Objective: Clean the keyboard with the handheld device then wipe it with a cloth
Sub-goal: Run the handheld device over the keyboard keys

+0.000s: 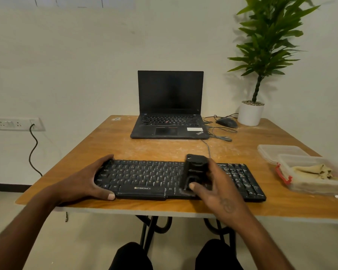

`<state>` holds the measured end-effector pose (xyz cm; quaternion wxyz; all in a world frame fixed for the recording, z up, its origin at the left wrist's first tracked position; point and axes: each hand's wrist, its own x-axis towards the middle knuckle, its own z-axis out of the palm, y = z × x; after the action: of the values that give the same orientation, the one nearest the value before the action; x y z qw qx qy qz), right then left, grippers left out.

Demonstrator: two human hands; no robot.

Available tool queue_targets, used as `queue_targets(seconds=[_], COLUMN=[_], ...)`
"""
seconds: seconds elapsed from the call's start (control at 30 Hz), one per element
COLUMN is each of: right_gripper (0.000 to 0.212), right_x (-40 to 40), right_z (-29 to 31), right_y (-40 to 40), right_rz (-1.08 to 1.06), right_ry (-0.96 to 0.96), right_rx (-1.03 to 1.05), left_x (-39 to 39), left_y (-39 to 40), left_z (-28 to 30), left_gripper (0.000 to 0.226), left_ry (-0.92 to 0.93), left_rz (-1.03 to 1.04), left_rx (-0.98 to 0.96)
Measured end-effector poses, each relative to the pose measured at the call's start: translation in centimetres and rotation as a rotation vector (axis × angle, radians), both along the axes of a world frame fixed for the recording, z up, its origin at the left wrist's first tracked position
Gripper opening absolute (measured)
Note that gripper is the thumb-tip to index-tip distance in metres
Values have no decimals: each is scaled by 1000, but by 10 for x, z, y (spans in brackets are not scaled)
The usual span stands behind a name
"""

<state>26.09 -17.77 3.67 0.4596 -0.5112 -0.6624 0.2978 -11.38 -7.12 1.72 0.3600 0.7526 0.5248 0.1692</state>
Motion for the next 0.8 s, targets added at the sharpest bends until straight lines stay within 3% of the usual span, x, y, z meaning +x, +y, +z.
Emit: queue_targets(seconds=[0.27, 0.63, 0.8], right_gripper=[55, 43, 49], right_x=[42, -43, -15], right_z=[4, 2, 5], right_y=[-14, 20, 15], right_rz=[-194, -24, -72], right_ry=[78, -107, -25], right_rx=[11, 1, -65], left_x=[-1, -1, -1], left_y=[2, 1, 2], left_z=[-3, -2, -2], left_gripper=[132, 131, 130], left_ry=[-23, -20, -19], left_rz=[3, 5, -4], left_rx=[-1, -7, -3])
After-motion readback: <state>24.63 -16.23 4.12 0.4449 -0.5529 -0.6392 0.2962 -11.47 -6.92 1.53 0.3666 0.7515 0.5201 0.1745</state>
